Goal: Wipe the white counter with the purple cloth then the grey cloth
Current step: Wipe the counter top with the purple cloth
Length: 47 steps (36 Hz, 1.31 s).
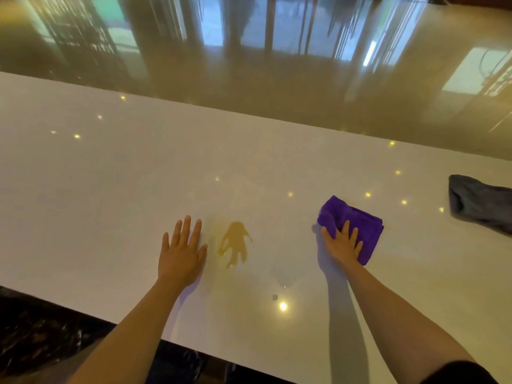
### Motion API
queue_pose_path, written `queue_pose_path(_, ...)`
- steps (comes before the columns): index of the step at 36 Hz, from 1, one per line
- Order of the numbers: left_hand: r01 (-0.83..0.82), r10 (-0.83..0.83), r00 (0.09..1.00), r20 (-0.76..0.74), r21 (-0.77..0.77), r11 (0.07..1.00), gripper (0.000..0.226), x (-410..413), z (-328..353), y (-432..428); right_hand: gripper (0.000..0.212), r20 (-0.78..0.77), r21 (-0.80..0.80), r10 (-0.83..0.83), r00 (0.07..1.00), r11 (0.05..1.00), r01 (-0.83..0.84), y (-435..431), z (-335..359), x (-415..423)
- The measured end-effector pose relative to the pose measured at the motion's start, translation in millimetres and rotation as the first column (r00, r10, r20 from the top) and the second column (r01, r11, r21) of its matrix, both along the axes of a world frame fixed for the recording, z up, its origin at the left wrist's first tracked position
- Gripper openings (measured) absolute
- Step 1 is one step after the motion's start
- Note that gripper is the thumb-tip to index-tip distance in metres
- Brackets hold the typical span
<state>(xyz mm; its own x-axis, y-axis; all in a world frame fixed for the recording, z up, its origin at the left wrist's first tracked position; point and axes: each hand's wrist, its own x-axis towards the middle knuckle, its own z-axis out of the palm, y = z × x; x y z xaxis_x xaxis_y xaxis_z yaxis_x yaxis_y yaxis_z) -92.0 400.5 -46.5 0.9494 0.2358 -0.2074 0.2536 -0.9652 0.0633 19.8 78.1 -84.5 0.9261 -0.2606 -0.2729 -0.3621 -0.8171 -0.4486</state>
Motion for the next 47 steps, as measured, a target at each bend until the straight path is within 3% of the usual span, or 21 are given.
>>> queue_pose_path(11,0.019,-0.03,0.995,-0.093,-0.121,0.993,0.055,-0.7,-20.2,37.8,0.069,-0.036,-0.007,-0.006,0.999,1.0,0.005,55.6,-3.4,-5.8)
queue_pose_path(22,0.063,-0.081,0.99,-0.116,-0.151,0.987,0.052,-4.6,-31.6,51.7,0.068,-0.087,0.05,0.195,0.977,0.98,-0.191,133.6,5.4,-16.8)
queue_pose_path(32,0.156,-0.173,0.98,-0.094,-0.168,0.973,0.052,-7.0,-28.5,65.5,0.058,-0.167,0.055,0.505,0.847,0.863,-0.503,182.2,7.9,-36.9)
queue_pose_path(41,0.166,-0.195,0.975,-0.109,-0.232,0.958,0.05,-5.2,-26.7,74.1,0.056,-0.153,0.03,0.621,0.769,0.781,-0.624,196.8,12.5,-64.3)
queue_pose_path(47,0.146,-0.179,0.978,-0.107,-0.261,0.954,0.05,-6.3,-27.7,72.2,0.056,-0.137,-0.074,0.72,0.681,0.678,-0.732,196.7,7.5,-87.5)
